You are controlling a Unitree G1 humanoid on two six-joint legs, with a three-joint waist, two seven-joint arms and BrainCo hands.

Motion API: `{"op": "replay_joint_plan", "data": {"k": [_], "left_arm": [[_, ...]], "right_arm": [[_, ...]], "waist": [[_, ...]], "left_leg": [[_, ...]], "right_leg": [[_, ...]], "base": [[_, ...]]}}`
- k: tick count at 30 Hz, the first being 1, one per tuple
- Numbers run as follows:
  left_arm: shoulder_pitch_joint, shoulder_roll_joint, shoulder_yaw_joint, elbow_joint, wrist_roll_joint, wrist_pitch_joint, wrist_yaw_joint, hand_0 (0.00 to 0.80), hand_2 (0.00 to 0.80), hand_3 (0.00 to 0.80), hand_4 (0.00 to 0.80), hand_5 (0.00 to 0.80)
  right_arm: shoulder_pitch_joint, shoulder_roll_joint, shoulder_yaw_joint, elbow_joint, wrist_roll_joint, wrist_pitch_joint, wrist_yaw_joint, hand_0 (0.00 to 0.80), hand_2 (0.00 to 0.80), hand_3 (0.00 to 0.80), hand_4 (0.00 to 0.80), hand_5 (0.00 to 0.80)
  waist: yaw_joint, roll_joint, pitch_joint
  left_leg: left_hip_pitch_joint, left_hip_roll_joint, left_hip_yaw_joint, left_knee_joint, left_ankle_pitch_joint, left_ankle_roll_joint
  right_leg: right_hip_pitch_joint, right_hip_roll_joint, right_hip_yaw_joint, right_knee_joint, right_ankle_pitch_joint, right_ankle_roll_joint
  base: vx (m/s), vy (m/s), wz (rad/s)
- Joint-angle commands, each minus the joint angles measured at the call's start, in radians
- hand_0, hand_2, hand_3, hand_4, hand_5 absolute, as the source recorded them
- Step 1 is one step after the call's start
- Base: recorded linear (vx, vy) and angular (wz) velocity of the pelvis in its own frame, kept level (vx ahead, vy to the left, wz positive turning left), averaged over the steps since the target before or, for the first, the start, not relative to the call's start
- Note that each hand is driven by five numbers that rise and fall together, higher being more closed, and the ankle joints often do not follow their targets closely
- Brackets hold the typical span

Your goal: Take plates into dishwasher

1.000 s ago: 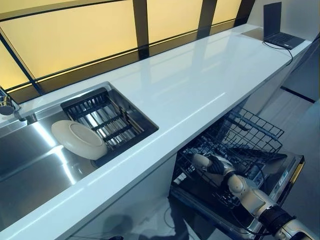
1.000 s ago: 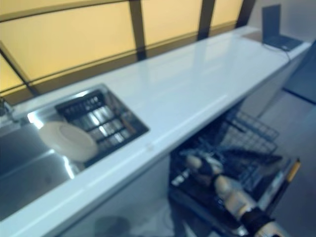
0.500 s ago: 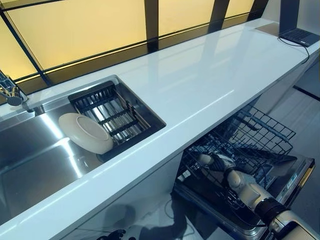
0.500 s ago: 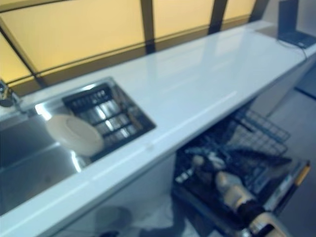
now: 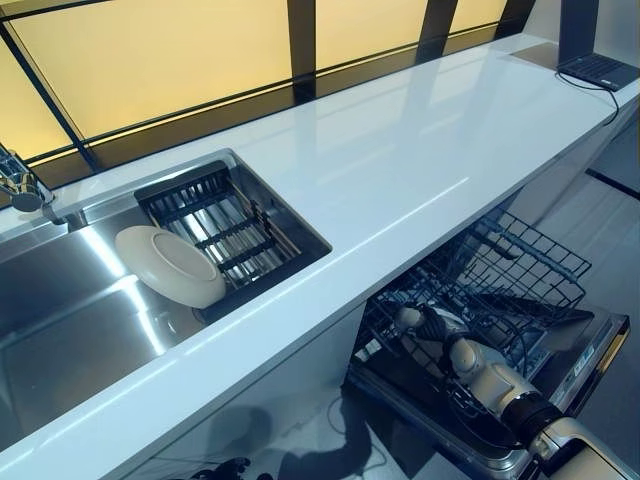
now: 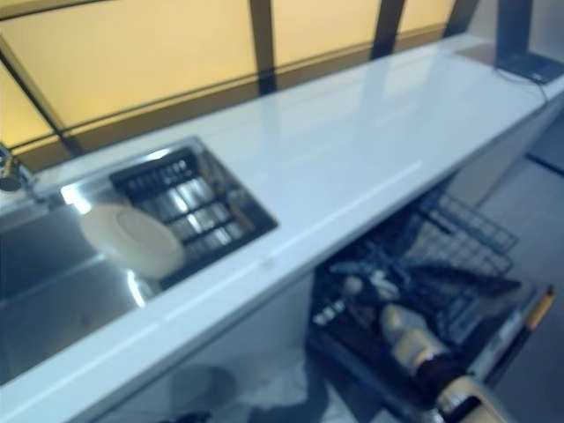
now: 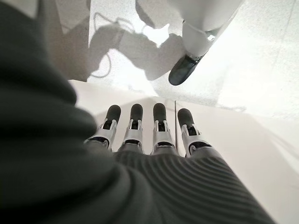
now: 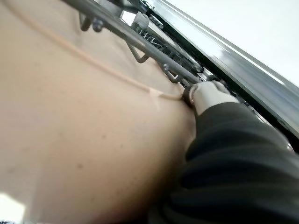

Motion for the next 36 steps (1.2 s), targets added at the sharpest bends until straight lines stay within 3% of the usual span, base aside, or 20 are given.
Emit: {"op": "replay_joint_plan", "data": {"k": [1,15,16,17,18,19,20,22,36], "left_arm": [[-0.067,-0.004,-0.050,0.020,0.029,0.001,-0.005,0.000,0.000,0.000,0.000,0.000],[-0.061,-0.011,-0.033,0.028,0.029,0.006,0.005,0.000,0.000,0.000,0.000,0.000],[-0.059,-0.012,-0.032,0.026,0.029,0.008,0.006,0.000,0.000,0.000,0.000,0.000],[-0.057,-0.012,-0.032,0.026,0.027,0.008,0.009,0.000,0.000,0.000,0.000,0.000],[-0.057,-0.013,-0.032,0.026,0.027,0.008,0.009,0.000,0.000,0.000,0.000,0.000],[-0.055,-0.011,-0.031,0.026,0.025,0.008,0.008,0.000,0.000,0.000,0.000,0.000],[-0.055,-0.011,-0.031,0.026,0.025,0.008,0.008,0.000,0.000,0.000,0.000,0.000],[-0.053,-0.010,-0.027,0.027,0.026,0.010,0.007,0.000,0.000,0.000,0.000,0.000],[-0.015,0.005,0.008,0.029,0.038,0.008,0.017,0.000,0.000,0.000,0.000,0.000]], "right_arm": [[-0.056,0.029,0.022,0.056,0.036,0.009,0.003,0.800,0.800,0.800,0.800,0.800],[-0.009,0.044,0.010,0.019,0.028,0.003,0.029,0.784,0.784,0.784,0.784,0.784],[-0.002,0.044,0.011,0.007,0.027,0.008,0.029,0.706,0.706,0.706,0.706,0.706],[0.006,0.043,0.012,-0.001,0.025,0.006,0.029,0.505,0.505,0.505,0.505,0.505],[0.008,0.042,0.011,-0.002,0.026,0.005,0.028,0.461,0.461,0.461,0.461,0.461],[0.013,0.040,0.010,-0.010,0.025,0.005,0.029,0.198,0.198,0.198,0.198,0.198],[0.013,0.040,0.010,-0.010,0.023,0.004,0.030,0.163,0.163,0.163,0.163,0.163],[0.022,0.039,0.006,-0.019,0.016,0.001,0.031,0.000,0.000,0.000,0.000,0.000],[0.073,-0.010,-0.058,-0.115,-0.027,-0.022,0.039,0.000,0.000,0.000,0.000,0.000]], "waist": [[0.011,-0.023,0.001],[0.001,-0.033,-0.018],[0.000,-0.035,-0.019],[-0.001,-0.037,-0.018],[-0.001,-0.037,-0.020],[-0.002,-0.039,-0.021],[-0.002,-0.038,-0.023],[-0.004,-0.040,-0.027],[-0.008,-0.052,-0.038]], "left_leg": [[-0.057,-0.062,-0.034,-0.010,-0.025,0.031],[-0.043,-0.058,-0.034,-0.010,-0.026,0.031],[-0.041,-0.057,-0.033,-0.010,-0.027,0.030],[-0.035,-0.057,-0.032,-0.010,-0.029,0.030],[-0.038,-0.056,-0.033,-0.010,-0.027,0.030],[-0.032,-0.057,-0.033,-0.010,-0.029,0.030],[-0.036,-0.057,-0.033,-0.010,-0.028,0.031],[-0.035,-0.056,-0.032,-0.010,-0.027,0.030],[-0.027,-0.049,-0.024,-0.010,-0.025,0.028]], "right_leg": [[-0.010,-0.021,0.009,0.086,-0.089,0.029],[-0.002,-0.015,0.014,0.086,-0.089,0.025],[0.000,-0.015,0.013,0.086,-0.089,0.025],[0.004,-0.015,0.014,0.088,-0.092,0.026],[0.002,-0.015,0.013,0.086,-0.089,0.025],[0.008,-0.015,0.013,0.086,-0.091,0.026],[0.006,-0.014,0.013,0.085,-0.089,0.025],[0.008,-0.013,0.013,0.084,-0.090,0.026],[0.032,-0.003,0.015,0.082,-0.098,0.025]], "base": [[0.000,0.000,0.00],[0.000,0.000,0.00],[0.000,0.000,0.00],[0.000,0.000,0.00],[0.000,0.000,0.00],[0.000,0.000,0.00],[0.000,0.000,0.00],[0.000,0.000,0.00],[-0.001,0.000,0.00]]}}
